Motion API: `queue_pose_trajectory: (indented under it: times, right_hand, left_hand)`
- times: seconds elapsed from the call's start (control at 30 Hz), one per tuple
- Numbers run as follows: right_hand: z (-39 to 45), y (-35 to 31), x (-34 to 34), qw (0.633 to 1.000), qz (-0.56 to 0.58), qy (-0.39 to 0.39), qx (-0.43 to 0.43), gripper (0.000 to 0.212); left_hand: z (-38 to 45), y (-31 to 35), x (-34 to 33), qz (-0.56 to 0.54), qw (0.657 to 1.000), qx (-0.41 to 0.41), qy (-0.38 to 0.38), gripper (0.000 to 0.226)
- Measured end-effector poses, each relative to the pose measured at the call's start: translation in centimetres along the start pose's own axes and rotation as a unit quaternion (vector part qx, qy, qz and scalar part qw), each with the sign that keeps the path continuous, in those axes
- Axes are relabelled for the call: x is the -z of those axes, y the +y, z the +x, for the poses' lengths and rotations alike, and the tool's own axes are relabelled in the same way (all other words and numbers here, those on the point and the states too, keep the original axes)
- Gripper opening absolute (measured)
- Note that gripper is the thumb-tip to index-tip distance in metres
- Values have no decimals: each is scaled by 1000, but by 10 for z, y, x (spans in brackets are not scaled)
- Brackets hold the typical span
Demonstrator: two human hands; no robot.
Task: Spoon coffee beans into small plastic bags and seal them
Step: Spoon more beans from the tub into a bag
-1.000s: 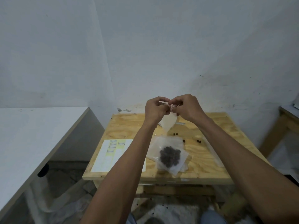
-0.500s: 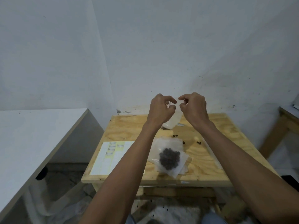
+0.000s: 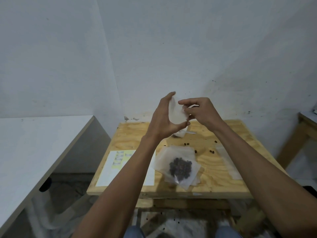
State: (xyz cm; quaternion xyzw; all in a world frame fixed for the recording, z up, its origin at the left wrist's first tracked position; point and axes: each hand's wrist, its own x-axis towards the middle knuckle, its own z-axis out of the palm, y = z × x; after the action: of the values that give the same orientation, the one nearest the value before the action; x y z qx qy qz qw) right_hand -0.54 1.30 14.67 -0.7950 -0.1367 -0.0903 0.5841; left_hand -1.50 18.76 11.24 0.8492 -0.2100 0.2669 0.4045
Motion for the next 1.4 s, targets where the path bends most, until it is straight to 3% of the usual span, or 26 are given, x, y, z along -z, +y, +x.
queue_pose_trajectory:
  times: [0.1,0.33,0.53,0.77,1.03,1.3,1.4]
  right_hand:
    - [-2,5,0,999,26,-9,-18,33]
    - [2,22,-2,994,75,7,-75,16]
    - [20,65,-11,976,-132,126,-116,12]
    - [46,115,-35,929,-330,32,-164,18]
    - [59,136,-47,940,-277,-2,-199,13]
    - [67,132,-46,929,-305,-77,-194,18]
    - [65,132,-47,929,-316,-66,-180,19]
  left_hand:
    - [-4,-3,-4,-3,999,37,-4,120]
    - [-5,-20,-10,-1,998,57,25,101]
    - [-2,-60,-7,-23,985,167,21,103]
    - [11,-99,-24,-60,961,270,-25,100]
    - [27,-116,-52,-40,957,265,-112,109]
    - [33,-123,-61,-55,959,265,-82,94]
    - [33,-125,-63,-35,960,256,-110,93]
